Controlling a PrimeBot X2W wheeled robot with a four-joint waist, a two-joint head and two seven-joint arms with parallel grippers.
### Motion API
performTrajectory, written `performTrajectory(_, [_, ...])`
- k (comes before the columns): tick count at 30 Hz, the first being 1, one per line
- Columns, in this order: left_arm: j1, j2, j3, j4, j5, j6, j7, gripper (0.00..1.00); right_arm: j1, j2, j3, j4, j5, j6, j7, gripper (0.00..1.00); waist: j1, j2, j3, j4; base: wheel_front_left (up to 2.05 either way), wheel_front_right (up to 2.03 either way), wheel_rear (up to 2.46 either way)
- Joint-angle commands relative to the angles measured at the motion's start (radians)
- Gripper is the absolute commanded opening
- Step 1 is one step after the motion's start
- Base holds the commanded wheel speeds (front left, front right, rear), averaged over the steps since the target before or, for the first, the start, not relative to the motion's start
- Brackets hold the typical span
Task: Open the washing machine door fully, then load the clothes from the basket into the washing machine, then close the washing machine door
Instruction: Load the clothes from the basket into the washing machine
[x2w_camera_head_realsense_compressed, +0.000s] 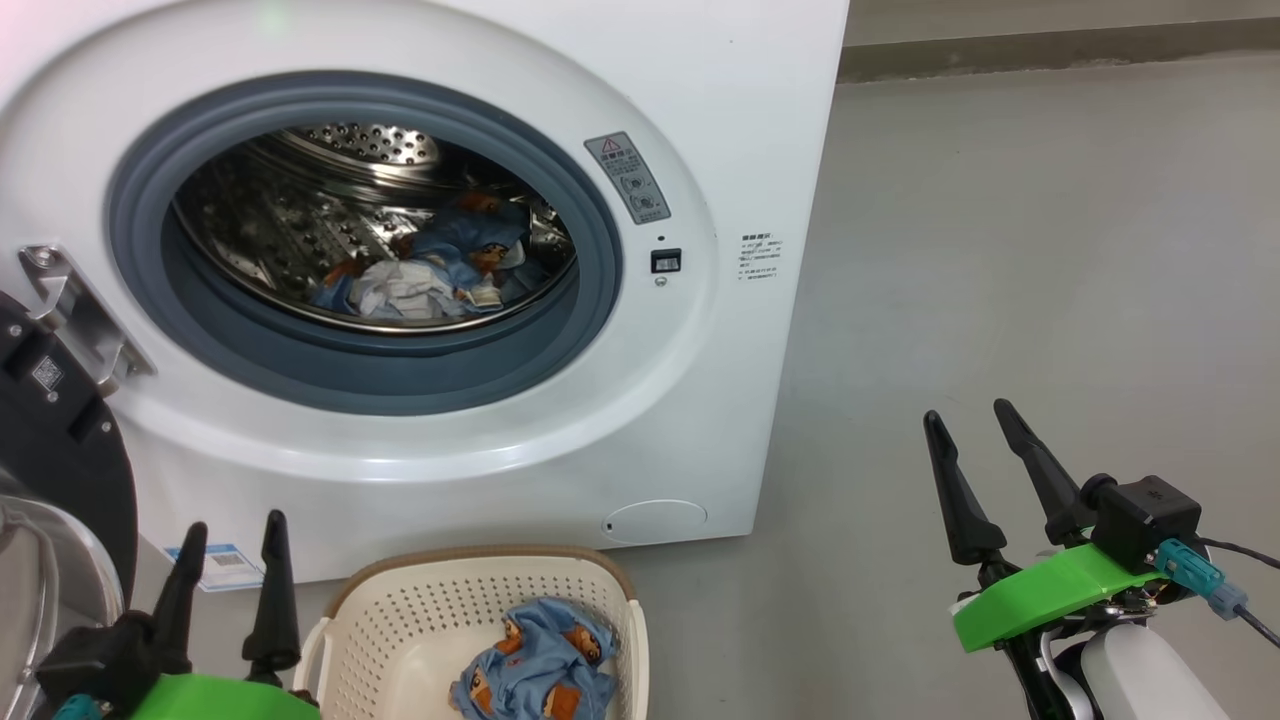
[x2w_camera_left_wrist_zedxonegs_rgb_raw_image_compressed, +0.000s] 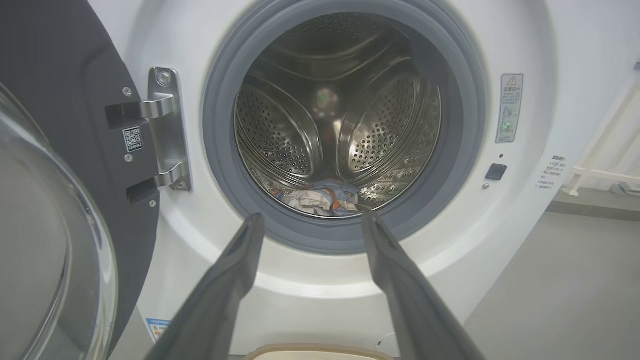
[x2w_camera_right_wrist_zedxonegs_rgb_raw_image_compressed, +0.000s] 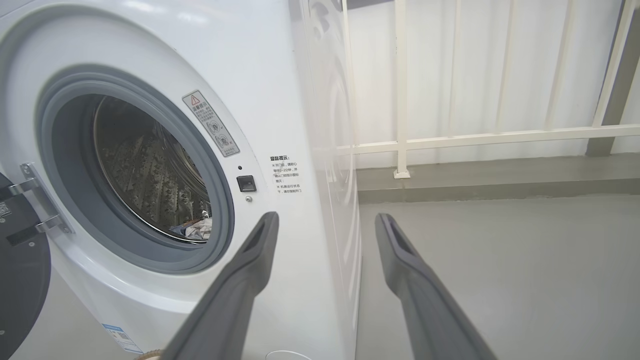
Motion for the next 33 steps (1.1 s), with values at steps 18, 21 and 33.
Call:
performTrajectory(18, [-0.028, 0.006, 0.054, -0.028, 0.026, -0.017, -0.006, 1.0, -0.002, -0.009, 0.02, -0.022, 0.004, 0.005, -0.008, 1.0, 0.0, 0.0, 0.016, 0.003, 0.0, 0.0, 0.0])
performTrajectory(21, [-0.028, 0.003, 0.056, -0.026, 0.028, -0.019, -0.006, 1.0, -0.005, -0.008, 0.019, -0.021, 0.003, 0.005, -0.008, 1.0, 0.0, 0.0, 0.018, 0.002, 0.0, 0.0, 0.0])
performTrajectory(33, [-0.028, 0.002, 0.051, -0.016, 0.029, -0.023, 0.001, 1.0, -0.006, -0.002, 0.019, -0.023, -0.002, 0.005, -0.008, 1.0, 0.0, 0.0, 0.031, -0.004, 0.0, 0.0, 0.0])
